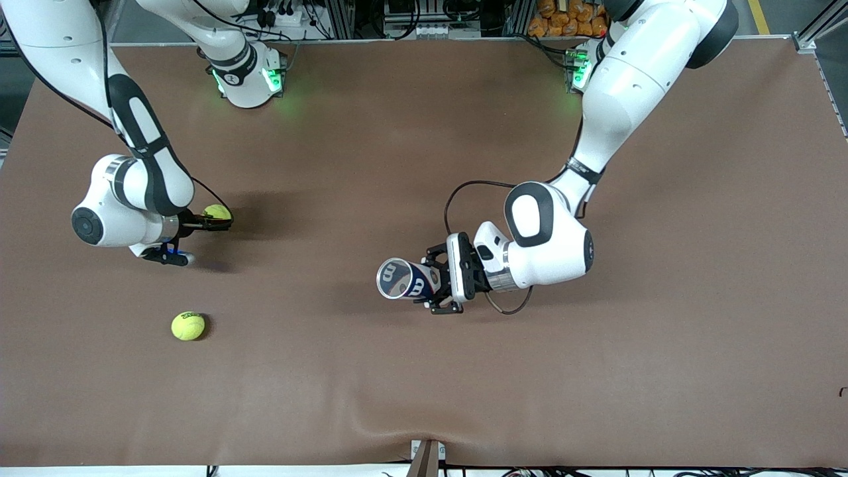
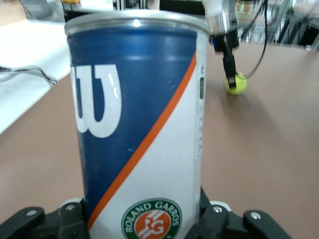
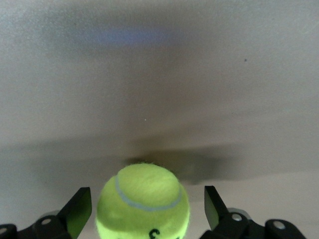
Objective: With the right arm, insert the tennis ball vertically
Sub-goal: 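Turn the can upright with the left gripper while the right gripper grasps the ball, then carry the ball with the right gripper over the can's open rim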
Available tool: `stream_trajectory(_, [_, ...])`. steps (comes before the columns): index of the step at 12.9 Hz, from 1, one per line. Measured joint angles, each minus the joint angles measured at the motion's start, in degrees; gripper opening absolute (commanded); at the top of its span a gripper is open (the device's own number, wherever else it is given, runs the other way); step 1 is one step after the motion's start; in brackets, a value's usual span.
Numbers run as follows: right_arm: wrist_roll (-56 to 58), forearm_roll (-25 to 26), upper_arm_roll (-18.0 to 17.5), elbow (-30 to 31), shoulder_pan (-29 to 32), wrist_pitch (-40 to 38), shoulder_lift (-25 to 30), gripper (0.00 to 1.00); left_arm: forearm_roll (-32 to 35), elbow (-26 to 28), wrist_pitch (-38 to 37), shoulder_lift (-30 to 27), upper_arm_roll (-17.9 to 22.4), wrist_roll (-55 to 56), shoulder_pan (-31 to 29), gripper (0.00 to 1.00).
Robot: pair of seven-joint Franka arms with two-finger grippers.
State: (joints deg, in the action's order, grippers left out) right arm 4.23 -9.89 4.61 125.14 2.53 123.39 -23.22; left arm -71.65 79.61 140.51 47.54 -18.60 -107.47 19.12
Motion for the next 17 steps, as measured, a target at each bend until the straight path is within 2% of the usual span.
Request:
stream_trajectory(2, [0.4, -0.1, 0.0, 0.1, 0.0, -0.2, -0.1, 1.0, -10.3, 0.0, -0.1, 1.7, -0.3, -8.4, 1.9, 0.71])
stream_trajectory(4, [1.8, -1.1, -0.1, 0.3, 0.0, -0.3, -0.1, 0.42, -15.3, 0.0, 0.0, 2.7, -0.4, -11.2, 4.8, 0.7])
stream_trajectory(5, [2.8, -1.7, -0.1, 0.4, 0.0, -0.3, -0.1, 0.32, -18.7, 0.0, 0.3, 3.0, -0.4, -13.6, 6.2, 0.7])
stream_trajectory(8, [3.6, -2.7, 0.0, 0.2, 0.0, -1.6, -0.1, 0.31, -30.2, 0.0, 3.3, 3.9, -0.4, -25.2, 9.9, 0.69])
stream_trajectory(10, [4.1, -2.8, 0.0, -1.0, 0.1, -3.8, 0.6, 0.31, -35.8, 0.1, 3.5, 4.8, -0.3, -32.3, 10.3, 0.7])
stream_trajectory(11, [4.1, -2.9, 0.0, -2.9, 0.1, -6.4, 1.6, 0.28, -39.4, 0.1, 3.2, 5.6, -0.3, -35.9, 10.4, 0.7])
stream_trajectory(14, [4.1, -2.9, 0.4, -13.5, 0.3, -19.2, 7.1, 0.28, -49.9, 0.2, -3.5, 8.9, -0.3, -46.7, 11.8, 0.7])
stream_trajectory(17, [3.4, -3.0, 0.2, -24.5, 0.8, -26.1, 9.6, 0.28, -51.3, 0.5, -8.2, 10.5, -0.1, -47.7, 11.8, 0.71])
